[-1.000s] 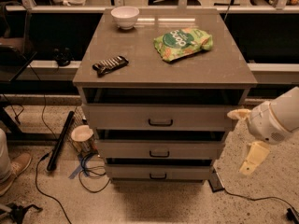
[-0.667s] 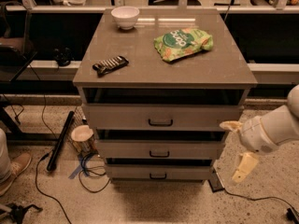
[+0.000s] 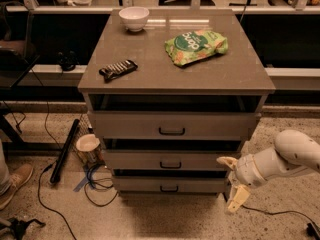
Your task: Open bottom drawer
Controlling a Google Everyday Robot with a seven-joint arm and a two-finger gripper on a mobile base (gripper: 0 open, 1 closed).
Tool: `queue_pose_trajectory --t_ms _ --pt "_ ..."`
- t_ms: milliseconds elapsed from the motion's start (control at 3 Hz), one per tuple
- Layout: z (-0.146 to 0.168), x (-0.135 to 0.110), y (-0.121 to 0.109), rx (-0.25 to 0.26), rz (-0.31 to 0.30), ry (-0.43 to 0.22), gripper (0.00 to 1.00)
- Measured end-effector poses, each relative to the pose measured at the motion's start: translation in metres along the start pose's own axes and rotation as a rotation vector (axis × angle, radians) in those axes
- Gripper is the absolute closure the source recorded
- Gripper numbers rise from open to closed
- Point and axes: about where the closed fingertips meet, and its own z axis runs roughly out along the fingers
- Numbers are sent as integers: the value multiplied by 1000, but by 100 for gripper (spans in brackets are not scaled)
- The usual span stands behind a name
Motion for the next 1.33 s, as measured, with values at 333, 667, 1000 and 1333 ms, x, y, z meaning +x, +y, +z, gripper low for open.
queue_pose_trajectory --t_ms 333,667,1000,1333 --pt "0 0 0 0 0 0 0" --pt "29 24 -7 10 -8 10 0" --pt "76 63 -21 9 -26 15 0" --pt "126 95 -31 -12 -22 -18 0"
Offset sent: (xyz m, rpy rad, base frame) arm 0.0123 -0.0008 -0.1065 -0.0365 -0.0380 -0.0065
